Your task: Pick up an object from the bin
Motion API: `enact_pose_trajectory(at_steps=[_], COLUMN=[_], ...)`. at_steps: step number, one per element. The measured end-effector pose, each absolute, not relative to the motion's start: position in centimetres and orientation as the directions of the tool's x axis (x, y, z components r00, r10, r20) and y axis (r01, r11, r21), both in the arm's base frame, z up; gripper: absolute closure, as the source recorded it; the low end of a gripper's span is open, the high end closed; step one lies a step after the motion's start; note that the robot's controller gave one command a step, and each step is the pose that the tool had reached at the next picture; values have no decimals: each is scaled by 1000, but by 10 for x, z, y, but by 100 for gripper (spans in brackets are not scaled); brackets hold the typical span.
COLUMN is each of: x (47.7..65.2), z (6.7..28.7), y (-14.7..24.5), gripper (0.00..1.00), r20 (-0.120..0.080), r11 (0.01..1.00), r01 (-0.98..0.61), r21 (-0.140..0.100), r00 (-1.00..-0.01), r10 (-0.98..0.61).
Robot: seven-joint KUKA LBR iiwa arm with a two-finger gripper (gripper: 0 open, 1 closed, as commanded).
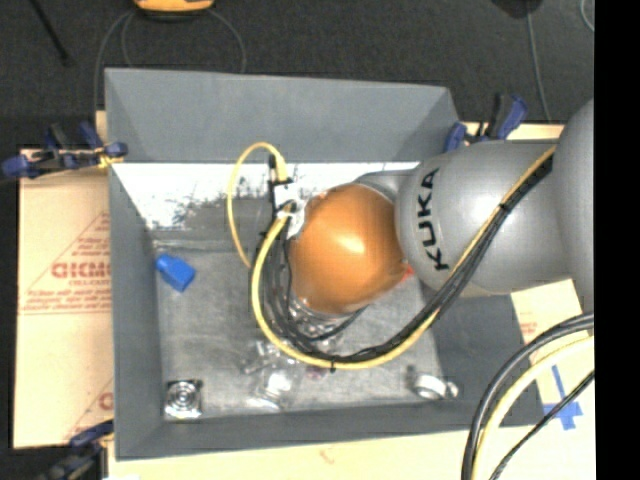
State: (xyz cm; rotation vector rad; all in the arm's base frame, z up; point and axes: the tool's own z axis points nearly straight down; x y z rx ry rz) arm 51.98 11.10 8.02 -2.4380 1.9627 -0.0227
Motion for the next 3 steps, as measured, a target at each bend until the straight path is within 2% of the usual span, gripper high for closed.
enact_pose_trajectory(at_steps=[1, 2, 3], x=[518, 517, 514], z=[79, 190, 251], y=[109, 134, 140], gripper=[100, 100, 100], r20=[9, -1, -1], r11=[-213, -230, -201], r01=[-977, -973, -980], r21=[-7, -7, -5], r00=[213, 230, 201], r10=[-977, -973, -980])
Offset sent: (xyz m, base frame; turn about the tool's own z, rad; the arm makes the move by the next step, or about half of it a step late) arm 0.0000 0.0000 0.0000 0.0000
